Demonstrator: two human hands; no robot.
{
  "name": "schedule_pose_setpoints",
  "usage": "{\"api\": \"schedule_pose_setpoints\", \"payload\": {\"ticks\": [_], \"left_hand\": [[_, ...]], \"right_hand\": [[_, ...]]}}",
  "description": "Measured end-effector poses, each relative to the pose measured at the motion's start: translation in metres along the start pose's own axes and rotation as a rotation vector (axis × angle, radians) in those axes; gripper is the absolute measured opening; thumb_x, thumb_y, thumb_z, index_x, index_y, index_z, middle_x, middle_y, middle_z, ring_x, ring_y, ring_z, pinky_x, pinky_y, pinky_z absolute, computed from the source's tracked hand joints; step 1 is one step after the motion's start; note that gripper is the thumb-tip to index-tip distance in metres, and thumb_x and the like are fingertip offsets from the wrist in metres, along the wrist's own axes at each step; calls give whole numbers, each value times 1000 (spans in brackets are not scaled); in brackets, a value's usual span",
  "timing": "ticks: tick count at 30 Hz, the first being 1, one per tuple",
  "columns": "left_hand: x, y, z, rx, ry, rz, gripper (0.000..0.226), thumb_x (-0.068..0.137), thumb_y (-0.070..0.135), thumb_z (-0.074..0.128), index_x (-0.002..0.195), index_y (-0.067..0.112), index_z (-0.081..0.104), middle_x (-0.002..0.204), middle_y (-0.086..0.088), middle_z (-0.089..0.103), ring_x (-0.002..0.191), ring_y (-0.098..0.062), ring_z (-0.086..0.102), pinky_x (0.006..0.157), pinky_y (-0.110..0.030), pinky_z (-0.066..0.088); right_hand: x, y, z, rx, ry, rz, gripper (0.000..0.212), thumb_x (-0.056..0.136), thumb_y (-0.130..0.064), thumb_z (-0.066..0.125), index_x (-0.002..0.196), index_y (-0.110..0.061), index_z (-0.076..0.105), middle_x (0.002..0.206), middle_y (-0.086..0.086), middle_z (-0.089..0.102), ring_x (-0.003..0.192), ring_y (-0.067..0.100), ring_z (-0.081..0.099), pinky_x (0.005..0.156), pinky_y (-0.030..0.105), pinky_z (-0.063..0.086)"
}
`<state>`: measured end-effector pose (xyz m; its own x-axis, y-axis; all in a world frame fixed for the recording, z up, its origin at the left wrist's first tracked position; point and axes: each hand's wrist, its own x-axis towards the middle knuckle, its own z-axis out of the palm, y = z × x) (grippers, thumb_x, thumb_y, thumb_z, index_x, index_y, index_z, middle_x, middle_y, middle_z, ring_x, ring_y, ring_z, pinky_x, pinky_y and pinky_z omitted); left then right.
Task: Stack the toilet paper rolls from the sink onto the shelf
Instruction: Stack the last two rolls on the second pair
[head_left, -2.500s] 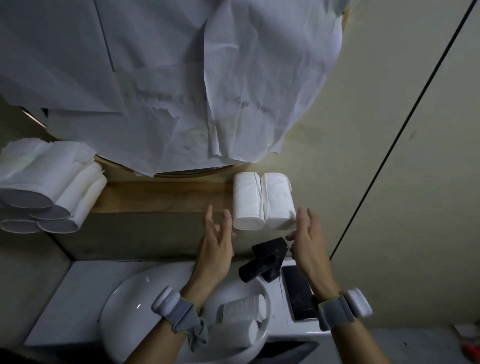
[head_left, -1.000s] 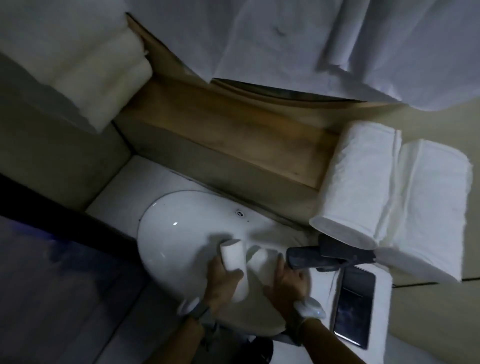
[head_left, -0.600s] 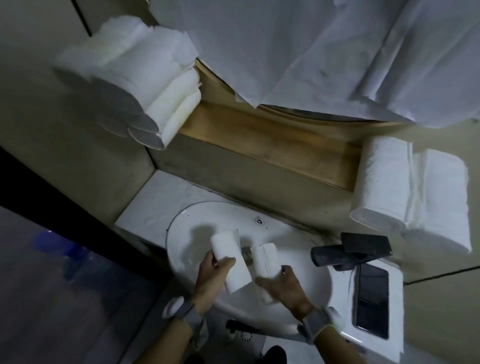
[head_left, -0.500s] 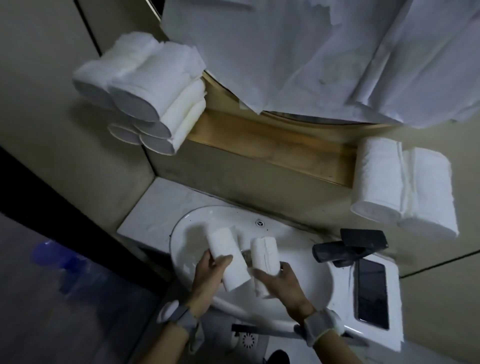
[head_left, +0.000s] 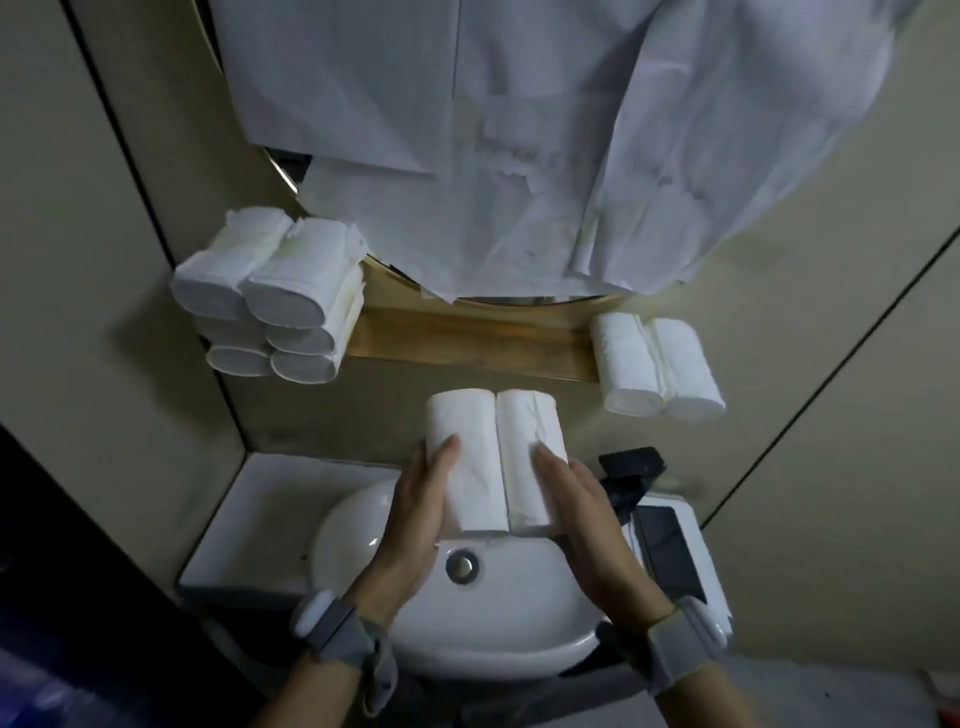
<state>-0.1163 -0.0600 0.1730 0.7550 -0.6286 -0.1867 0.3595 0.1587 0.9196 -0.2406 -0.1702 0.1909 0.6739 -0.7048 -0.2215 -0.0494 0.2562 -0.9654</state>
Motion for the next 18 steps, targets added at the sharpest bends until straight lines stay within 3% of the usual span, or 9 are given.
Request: {"api": "schedule_pose_setpoints", "payload": {"ticks": [3, 5, 7, 9, 10, 11, 13, 15, 18], "left_hand": [[-6, 25, 32, 10, -85, 32, 25, 91, 45, 59, 113, 35, 65, 117, -4, 72, 112, -29, 66, 97, -60, 50], [-9, 42, 53, 27, -129, 47, 29, 89, 48, 59, 114, 34, 64, 118, -7, 71, 110, -30, 66, 95, -58, 52], [-9, 58, 75, 24, -163, 65, 38, 82, 49, 60, 112, 28, 68, 117, -8, 72, 110, -30, 67, 97, -56, 51], [-8, 74, 97, 38, -208, 84, 34, 83, 46, 59, 106, 24, 72, 113, -9, 74, 110, -30, 67, 97, -54, 52], [-5, 80, 110, 44, -218, 93, 30, 87, 43, 59, 105, 22, 72, 111, -10, 75, 109, -30, 68, 95, -52, 53], [0, 86, 125, 41, -214, 97, 28, 90, 40, 60, 108, 20, 70, 111, -11, 74, 107, -31, 68, 94, -50, 54], [16, 92, 150, 65, -163, 104, 36, 92, 36, 62, 121, 15, 62, 113, -12, 71, 105, -30, 68, 88, -45, 54], [33, 93, 172, 128, -136, 86, 48, 91, 38, 63, 130, 11, 54, 117, -13, 68, 104, -31, 67, 83, -42, 55], [58, 87, 196, 185, -99, 76, 41, 93, 33, 61, 120, 2, 57, 111, -16, 69, 96, -32, 68, 77, -40, 54]], "right_hand": [[-8, -28, -13, -53, 42, -82, 37, 88, -56, 61, 99, -21, 67, 102, 3, 66, 92, 20, 63, 81, 36, 48], [-8, -46, -26, -110, 74, -120, 53, 78, -65, 56, 93, -15, 61, 96, 14, 57, 83, 30, 52, 71, 38, 40], [-8, -65, -43, -130, 83, -139, 70, 75, -69, 54, 101, -4, 58, 94, 24, 54, 81, 33, 51, 68, 41, 46], [-6, -88, -54, -145, 101, -160, 70, 78, -68, 55, 112, -7, 59, 98, 6, 65, 92, 29, 63, 90, 58, 56], [-4, -101, -62, -148, 108, -176, 68, 79, -68, 55, 113, -9, 59, 108, -1, 68, 104, 26, 65, 105, 60, 48], [-1, -113, -72, -158, 118, -214, 67, 78, -68, 56, 112, -10, 62, 116, 2, 70, 113, 29, 65, 109, 59, 44], [9, -134, -90, -207, 184, -270, 64, 78, -66, 56, 107, -11, 66, 118, 11, 69, 111, 36, 63, 103, 56, 48], [18, -150, -104, -211, 204, -283, 55, 79, -58, 56, 99, -8, 65, 104, 14, 65, 90, 36, 59, 82, 48, 49], [35, -165, -123, -245, 212, -250, 52, 82, -48, 55, 93, 2, 62, 93, 12, 57, 80, 29, 50, 74, 46, 44]]}}
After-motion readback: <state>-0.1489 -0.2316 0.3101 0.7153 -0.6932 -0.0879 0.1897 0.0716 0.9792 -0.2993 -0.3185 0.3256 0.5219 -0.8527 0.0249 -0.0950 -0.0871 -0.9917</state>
